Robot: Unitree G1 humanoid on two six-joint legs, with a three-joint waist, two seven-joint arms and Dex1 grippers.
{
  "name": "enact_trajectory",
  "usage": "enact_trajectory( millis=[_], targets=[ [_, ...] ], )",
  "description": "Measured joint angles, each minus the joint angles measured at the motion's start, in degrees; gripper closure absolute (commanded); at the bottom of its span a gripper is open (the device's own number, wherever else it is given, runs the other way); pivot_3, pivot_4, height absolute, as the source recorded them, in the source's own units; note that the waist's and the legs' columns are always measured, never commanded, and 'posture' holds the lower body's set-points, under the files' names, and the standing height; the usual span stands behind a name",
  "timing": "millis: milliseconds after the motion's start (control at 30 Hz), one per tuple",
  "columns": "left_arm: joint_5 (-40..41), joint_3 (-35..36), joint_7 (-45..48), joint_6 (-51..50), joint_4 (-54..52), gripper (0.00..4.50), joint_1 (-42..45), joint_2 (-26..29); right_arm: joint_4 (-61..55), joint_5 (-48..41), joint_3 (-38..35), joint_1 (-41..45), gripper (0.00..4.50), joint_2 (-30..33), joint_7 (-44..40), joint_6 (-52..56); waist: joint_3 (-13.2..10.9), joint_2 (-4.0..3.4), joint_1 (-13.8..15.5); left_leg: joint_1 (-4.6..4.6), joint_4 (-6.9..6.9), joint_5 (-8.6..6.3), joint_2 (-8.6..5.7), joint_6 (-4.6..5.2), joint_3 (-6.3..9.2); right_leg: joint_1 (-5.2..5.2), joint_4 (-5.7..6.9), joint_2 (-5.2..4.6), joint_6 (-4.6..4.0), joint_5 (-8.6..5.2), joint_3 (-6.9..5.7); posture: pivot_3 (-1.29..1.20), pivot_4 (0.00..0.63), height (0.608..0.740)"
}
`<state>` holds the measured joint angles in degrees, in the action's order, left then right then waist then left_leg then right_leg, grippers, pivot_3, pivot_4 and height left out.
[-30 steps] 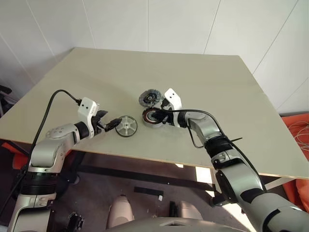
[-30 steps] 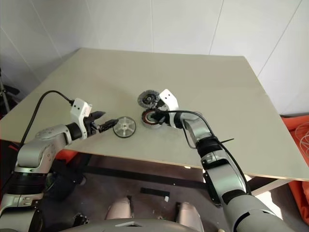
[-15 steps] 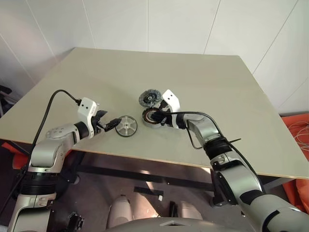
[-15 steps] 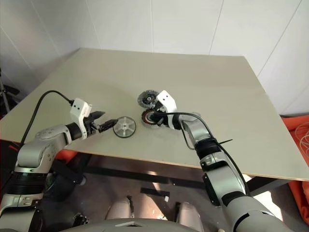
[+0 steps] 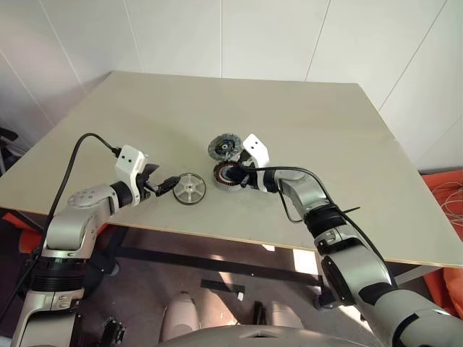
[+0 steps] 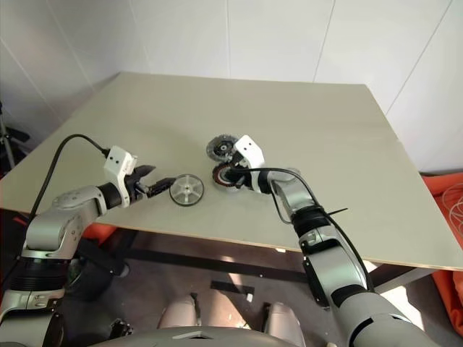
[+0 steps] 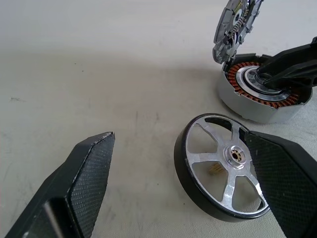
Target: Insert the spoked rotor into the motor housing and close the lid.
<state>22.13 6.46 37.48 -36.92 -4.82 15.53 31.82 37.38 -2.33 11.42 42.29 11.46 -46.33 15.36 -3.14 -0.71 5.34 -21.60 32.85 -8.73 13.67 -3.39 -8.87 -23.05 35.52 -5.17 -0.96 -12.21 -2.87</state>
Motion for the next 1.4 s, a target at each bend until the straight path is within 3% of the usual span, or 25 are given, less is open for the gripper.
enact_trajectory(
  millis=[300,567,967,1400],
  targets=[
    [-0.6,0.0,0.0,0.4,0.1,0.0,0.0,0.0,-0.1,0.9,0.0,-0.1,0.04,0.1,1.0,-2.3,0.0,0.0,0.0,0.0,0.01,0.0,0.0,0.0,0.0,0.0,0.01,0.0,0.0,0.0,0.0,0.0,0.0,0.74],
    [-0.7,0.0,0.0,0.4,0.2,0.0,0.0,0.0,-6.4,-0.2,0.0,-1.5,0.04,0.1,-1.0,0.1,0.0,0.0,0.0,-0.01,0.0,0.0,0.01,0.0,0.0,-0.01,0.01,0.01,0.0,0.0,0.0,0.0,0.0,0.74],
    [-0.8,0.0,0.1,0.5,0.8,0.0,0.0,0.0,-8.4,-1.0,-0.1,-2.3,3.94,0.0,-0.5,1.8,0.0,0.0,0.0,0.0,0.01,0.0,0.01,-0.01,0.01,0.0,0.01,0.01,0.0,0.0,0.0,0.0,0.0,0.74],
    [-0.9,0.0,0.0,0.7,0.8,0.0,0.0,0.1,-1.3,-0.1,0.0,-0.8,3.94,-0.5,2.1,-0.4,0.0,0.0,0.0,0.0,0.02,0.01,0.0,-0.01,0.01,0.0,0.04,0.0,0.0,0.0,0.0,0.0,0.0,0.74]
  ],
)
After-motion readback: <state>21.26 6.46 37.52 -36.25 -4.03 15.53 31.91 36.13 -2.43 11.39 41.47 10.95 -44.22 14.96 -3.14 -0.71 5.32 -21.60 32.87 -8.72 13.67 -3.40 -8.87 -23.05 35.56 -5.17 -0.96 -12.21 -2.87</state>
